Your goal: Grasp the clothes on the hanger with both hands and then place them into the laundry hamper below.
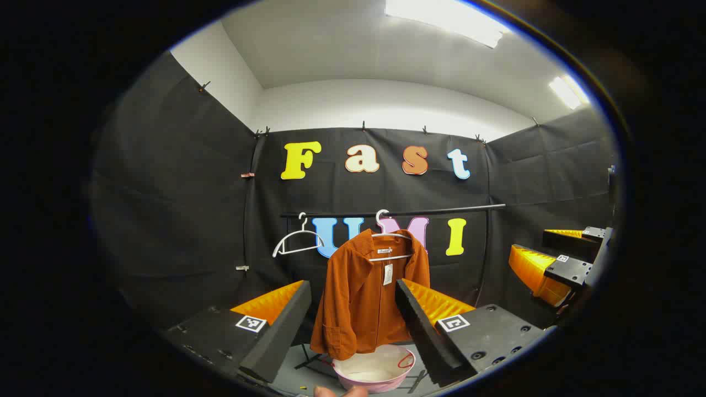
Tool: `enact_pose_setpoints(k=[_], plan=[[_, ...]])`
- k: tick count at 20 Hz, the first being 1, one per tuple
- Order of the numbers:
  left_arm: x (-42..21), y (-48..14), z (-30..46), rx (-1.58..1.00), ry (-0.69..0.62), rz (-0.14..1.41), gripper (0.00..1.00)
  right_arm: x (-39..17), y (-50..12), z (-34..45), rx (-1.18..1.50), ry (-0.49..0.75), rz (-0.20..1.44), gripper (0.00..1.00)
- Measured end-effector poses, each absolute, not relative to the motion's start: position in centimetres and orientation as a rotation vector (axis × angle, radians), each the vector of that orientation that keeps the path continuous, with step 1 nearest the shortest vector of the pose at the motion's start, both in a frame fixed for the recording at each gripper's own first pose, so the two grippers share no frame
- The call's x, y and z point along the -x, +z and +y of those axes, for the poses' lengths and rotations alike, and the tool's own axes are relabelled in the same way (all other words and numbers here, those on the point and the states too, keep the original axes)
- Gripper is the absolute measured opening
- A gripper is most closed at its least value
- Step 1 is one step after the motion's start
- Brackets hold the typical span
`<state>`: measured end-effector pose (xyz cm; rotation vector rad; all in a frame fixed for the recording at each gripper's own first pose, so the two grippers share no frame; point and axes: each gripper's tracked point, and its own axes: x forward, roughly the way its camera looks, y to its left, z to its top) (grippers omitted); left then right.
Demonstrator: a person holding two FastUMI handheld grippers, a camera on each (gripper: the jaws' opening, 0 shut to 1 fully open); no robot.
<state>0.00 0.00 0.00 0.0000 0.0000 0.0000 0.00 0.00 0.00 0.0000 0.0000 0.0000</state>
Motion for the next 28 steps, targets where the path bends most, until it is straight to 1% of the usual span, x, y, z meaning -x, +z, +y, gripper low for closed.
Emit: enact_pose_setpoints(k=[12,20,24,26,28], plan=[[-1.1,0.5,-0.2,0.004,-0.024,-0.032,0.96,0.1,-0.3,-0.2,0.018,-0.029,0.008,0.98],[-1.7,0.6,1.1,0.004,-0.006,-0.035,0.96,-0.5,-0.6,0.3,-0.004,-0.035,0.018,0.98],[-4.4,-0.6,0.7,0.010,-0.018,-0.020,0.97,-2.7,-1.5,0.8,0.003,-0.032,0.026,0.98],[-6.8,-1.3,0.2,0.007,-0.029,-0.019,0.95,-4.8,-1.6,0.8,0.010,-0.025,0.012,0.98],[-9.6,-2.1,-0.4,0.014,-0.033,-0.011,0.97,-7.5,-2.3,0.9,-0.011,-0.007,0.013,0.98]])
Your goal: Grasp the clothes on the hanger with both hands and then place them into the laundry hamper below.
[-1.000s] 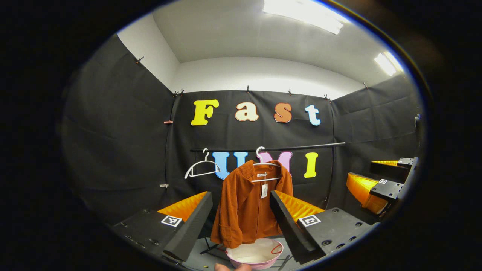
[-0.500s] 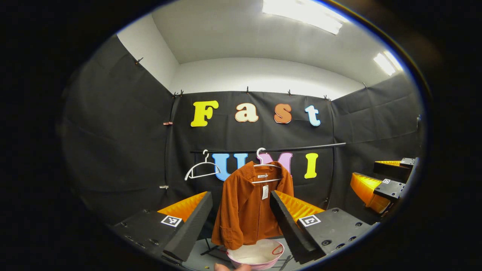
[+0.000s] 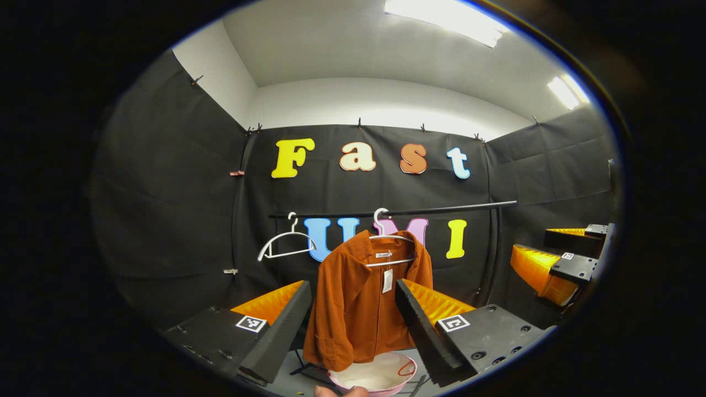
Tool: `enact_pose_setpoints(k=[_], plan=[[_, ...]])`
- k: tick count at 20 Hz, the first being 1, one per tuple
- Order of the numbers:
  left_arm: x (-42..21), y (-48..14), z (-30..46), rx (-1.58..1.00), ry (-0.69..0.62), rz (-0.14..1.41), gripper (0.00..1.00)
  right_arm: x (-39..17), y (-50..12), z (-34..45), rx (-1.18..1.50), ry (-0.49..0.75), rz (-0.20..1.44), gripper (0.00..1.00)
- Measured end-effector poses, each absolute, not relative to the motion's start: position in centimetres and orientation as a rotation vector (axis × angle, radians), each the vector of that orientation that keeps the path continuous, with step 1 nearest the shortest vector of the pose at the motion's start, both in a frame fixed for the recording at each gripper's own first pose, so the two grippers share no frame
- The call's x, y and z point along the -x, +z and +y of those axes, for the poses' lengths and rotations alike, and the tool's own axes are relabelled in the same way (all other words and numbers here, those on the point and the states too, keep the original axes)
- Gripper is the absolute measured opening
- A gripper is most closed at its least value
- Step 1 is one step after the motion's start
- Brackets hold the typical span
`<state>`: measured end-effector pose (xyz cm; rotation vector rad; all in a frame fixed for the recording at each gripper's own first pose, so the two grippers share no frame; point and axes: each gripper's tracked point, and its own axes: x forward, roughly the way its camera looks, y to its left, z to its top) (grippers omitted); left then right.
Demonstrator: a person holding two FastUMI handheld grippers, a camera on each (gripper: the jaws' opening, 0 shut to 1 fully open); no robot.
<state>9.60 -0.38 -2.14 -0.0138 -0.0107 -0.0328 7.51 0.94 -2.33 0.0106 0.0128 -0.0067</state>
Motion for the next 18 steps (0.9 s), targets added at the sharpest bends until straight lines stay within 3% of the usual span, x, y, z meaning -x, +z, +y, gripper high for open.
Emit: enact_pose_setpoints(k=[11,18], plan=[[-27.5,-7.9,-3.4,-0.023,0.044,0.002,0.97,-27.0,-10.9,1.4,-0.007,0.121,0.043,0.98],[-37.0,-11.9,-2.8,-0.072,0.146,0.026,0.96,-35.4,-16.1,1.9,-0.019,0.170,0.065,0.98]])
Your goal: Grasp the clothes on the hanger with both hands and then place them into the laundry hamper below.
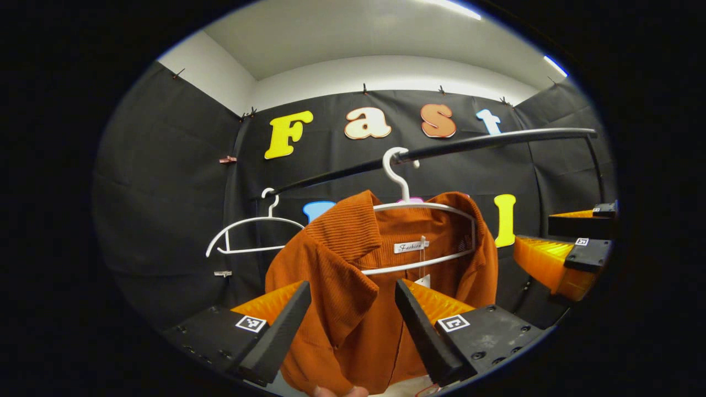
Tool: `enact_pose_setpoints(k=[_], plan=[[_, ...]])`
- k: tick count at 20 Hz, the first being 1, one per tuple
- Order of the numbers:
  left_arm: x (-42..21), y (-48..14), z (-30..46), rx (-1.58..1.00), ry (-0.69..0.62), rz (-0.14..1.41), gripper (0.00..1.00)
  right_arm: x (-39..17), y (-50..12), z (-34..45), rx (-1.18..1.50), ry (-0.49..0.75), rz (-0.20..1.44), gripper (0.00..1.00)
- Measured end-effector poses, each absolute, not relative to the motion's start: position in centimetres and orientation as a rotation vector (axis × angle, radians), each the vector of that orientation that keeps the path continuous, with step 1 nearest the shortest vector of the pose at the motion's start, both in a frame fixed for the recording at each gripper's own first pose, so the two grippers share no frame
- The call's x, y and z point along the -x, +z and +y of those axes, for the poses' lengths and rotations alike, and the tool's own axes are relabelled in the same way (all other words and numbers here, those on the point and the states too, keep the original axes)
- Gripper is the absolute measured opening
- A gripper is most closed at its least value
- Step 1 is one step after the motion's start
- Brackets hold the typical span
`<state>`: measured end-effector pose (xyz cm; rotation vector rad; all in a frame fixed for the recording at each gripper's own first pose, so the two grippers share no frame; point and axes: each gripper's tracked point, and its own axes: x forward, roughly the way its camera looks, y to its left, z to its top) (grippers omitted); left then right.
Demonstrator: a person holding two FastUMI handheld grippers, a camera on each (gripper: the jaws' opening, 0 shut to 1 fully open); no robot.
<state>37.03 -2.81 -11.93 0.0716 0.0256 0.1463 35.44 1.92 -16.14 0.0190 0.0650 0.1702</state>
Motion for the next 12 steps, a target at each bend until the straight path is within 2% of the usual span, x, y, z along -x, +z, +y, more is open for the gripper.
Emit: enact_pose_setpoints(k=[5,7,8,9,11,12], plan=[[-39.9,-13.7,-1.0,-0.071,0.212,0.065,0.97,-39.1,-18.0,4.3,-0.012,0.206,0.059,0.96],[-40.6,-13.4,-0.3,-0.075,0.223,0.057,0.94,-40.4,-18.9,5.5,-0.006,0.207,0.056,0.98],[-40.9,-13.3,-0.1,-0.077,0.226,0.058,0.88,-41.1,-19.7,5.7,-0.006,0.191,0.064,0.98],[-41.0,-13.6,0.0,-0.080,0.223,0.064,0.86,-41.8,-20.4,5.6,-0.007,0.163,0.076,0.98],[-41.3,-13.7,0.3,-0.088,0.223,0.078,0.70,-43.2,-21.4,5.4,-0.036,0.122,0.087,0.98],[-41.5,-13.7,0.5,-0.087,0.221,0.082,0.58,-43.6,-22.0,5.4,-0.056,0.114,0.089,0.98]])
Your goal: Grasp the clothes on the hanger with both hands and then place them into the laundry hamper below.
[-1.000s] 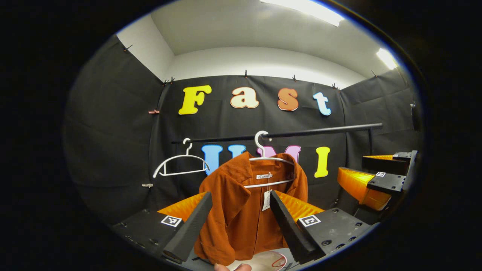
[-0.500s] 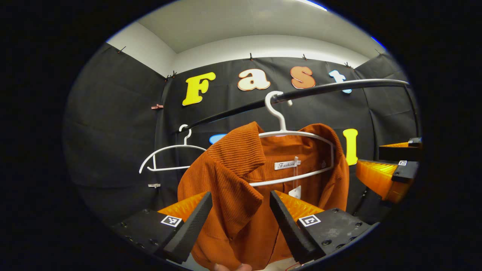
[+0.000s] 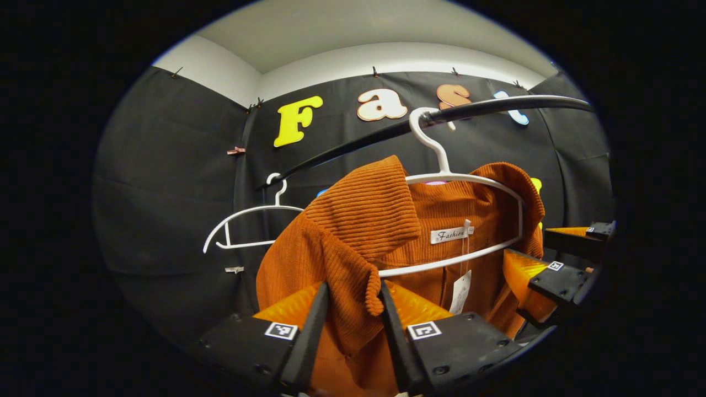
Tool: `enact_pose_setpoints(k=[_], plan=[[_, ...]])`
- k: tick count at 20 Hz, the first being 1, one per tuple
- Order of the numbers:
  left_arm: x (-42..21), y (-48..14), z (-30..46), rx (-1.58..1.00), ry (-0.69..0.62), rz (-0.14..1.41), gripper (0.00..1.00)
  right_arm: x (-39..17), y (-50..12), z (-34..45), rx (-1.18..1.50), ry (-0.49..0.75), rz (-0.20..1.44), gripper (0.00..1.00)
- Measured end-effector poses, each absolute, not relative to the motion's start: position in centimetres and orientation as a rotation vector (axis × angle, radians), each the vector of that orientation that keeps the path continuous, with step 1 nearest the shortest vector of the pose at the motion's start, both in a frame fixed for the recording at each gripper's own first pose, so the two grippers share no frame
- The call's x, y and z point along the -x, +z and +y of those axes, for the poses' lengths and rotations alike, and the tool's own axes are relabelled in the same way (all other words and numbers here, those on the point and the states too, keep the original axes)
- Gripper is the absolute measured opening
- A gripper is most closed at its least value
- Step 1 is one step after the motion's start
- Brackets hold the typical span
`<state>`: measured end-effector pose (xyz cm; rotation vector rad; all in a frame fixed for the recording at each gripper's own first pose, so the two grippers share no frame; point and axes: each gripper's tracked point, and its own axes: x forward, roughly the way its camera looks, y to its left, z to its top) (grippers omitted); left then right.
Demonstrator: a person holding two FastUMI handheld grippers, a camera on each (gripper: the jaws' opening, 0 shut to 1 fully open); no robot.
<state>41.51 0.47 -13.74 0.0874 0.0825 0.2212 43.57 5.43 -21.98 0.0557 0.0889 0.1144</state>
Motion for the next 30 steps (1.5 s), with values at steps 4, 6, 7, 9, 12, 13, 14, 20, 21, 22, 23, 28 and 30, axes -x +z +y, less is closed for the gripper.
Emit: enact_pose_setpoints(k=[4,6,7,9,12,13,14,20,21,22,23,28,30], plan=[[-42.0,-13.9,1.2,-0.072,0.228,0.089,0.27,-46.0,-22.0,5.0,-0.103,0.105,0.076,0.58],[-42.5,-14.4,1.3,-0.045,0.194,0.103,0.09,-46.3,-22.7,4.6,-0.161,0.118,0.108,0.21],[-42.6,-14.3,0.8,-0.023,0.165,0.103,0.10,-46.5,-22.9,5.0,-0.214,0.153,0.130,0.11],[-42.6,-14.3,1.3,-0.005,0.146,0.125,0.05,-46.5,-24.2,6.3,-0.298,0.234,0.220,0.05],[-42.9,-14.5,1.2,0.030,0.102,0.172,0.05,-46.2,-25.1,7.2,-0.384,0.319,0.317,0.05],[-42.7,-14.4,1.0,0.045,0.073,0.192,0.05,-45.5,-25.2,7.1,-0.375,0.354,0.359,0.05],[-42.4,-14.1,1.2,0.053,0.058,0.210,0.05,-45.1,-25.8,7.7,-0.365,0.399,0.393,0.05],[-42.4,-13.1,3.6,0.096,0.055,0.260,0.05,-43.6,-26.6,7.7,-0.485,0.502,0.485,0.05],[-41.8,-13.2,3.5,0.094,0.049,0.262,0.05,-43.6,-26.5,7.5,-0.494,0.503,0.494,0.05],[-41.6,-13.0,3.5,0.085,0.045,0.269,0.05,-43.5,-26.3,7.3,-0.497,0.515,0.508,0.05],[-41.7,-12.9,3.5,0.075,0.046,0.274,0.05,-43.6,-26.2,7.1,-0.495,0.525,0.529,0.05],[-41.2,-11.4,5.6,0.073,0.090,0.252,0.05,-45.5,-25.9,2.8,-0.526,0.472,0.551,0.05],[-41.5,-10.7,6.8,0.083,0.115,0.244,0.05,-47.0,-24.4,0.7,-0.581,0.432,0.501,0.05]])
